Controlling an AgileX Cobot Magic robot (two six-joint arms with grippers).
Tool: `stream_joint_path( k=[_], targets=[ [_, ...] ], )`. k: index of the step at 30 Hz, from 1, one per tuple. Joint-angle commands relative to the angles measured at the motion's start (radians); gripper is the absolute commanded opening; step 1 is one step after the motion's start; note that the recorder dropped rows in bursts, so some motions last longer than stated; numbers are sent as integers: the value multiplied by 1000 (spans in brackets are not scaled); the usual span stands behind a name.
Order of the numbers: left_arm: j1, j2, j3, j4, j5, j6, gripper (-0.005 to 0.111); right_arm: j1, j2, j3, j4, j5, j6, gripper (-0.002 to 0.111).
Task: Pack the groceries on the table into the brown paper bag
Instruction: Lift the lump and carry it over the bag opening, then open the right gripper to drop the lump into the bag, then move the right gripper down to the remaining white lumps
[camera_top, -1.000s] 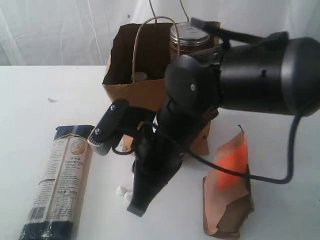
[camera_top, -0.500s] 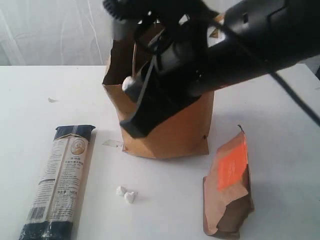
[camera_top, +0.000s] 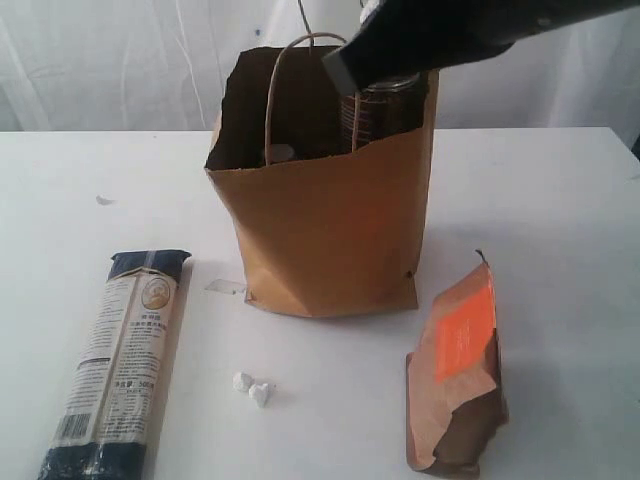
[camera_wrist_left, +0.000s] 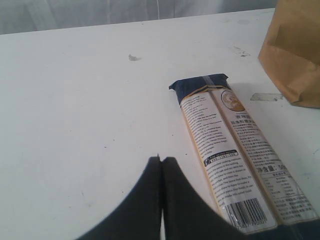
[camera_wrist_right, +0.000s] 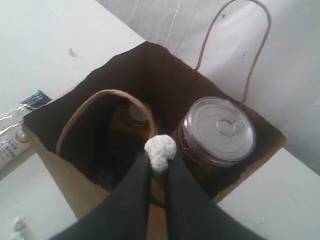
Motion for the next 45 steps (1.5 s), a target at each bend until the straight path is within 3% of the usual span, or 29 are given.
stream_joint_path(
  k=[1,13,19,29,34,39,45],
  targets=[
    [-1,-5,3,-10,1,0,0,-63,2,-12,-17,-68,20,1],
    [-1,-5,3,-10,1,0,0,-107,276,-276,17,54,8,1],
    [-1,-5,3,-10,1,0,0,-107,362,-386,173,91,-93,3],
    [-1,-5,3,-10,1,0,0,-107,386,-392,294,115,-184,25],
    [-1,-5,3,-10,1,0,0,-107,360,-392,285,94,-186,47],
    [-1,-5,3,-10,1,0,0,-107,281,-392,173,27,-55,47],
    [-1,-5,3,-10,1,0,0,-107,177,-390,80,182,-40,46]
  ],
)
